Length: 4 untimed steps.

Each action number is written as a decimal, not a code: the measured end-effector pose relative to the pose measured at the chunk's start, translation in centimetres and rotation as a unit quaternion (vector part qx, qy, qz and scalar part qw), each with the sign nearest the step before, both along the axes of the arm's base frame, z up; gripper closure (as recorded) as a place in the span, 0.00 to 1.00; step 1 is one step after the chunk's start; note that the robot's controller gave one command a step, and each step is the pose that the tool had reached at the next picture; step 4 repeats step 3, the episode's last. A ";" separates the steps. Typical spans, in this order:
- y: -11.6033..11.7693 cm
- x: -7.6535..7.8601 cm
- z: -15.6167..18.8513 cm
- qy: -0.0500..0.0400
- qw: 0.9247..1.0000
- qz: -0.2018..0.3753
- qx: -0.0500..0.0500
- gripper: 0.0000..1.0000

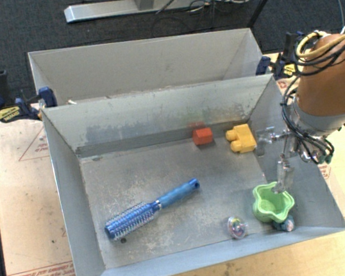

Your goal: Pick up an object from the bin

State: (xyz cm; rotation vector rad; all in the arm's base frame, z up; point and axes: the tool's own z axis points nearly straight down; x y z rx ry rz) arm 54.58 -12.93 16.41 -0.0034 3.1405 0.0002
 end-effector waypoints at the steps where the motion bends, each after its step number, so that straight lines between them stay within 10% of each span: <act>1: -0.9 -5.9 -8.7 0.001 0.999 0.047 0.001 0.00; 2: -0.9 -5.6 -8.3 -0.001 0.999 0.049 0.000 1.00; 3: -0.6 -4.2 4.9 -0.005 0.998 0.065 -0.002 1.00; 4: -0.6 -4.2 4.9 -0.005 0.998 0.065 -0.002 1.00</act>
Offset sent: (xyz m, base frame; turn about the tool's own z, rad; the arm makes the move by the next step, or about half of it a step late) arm -0.0580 -0.0100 -0.0838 -0.0972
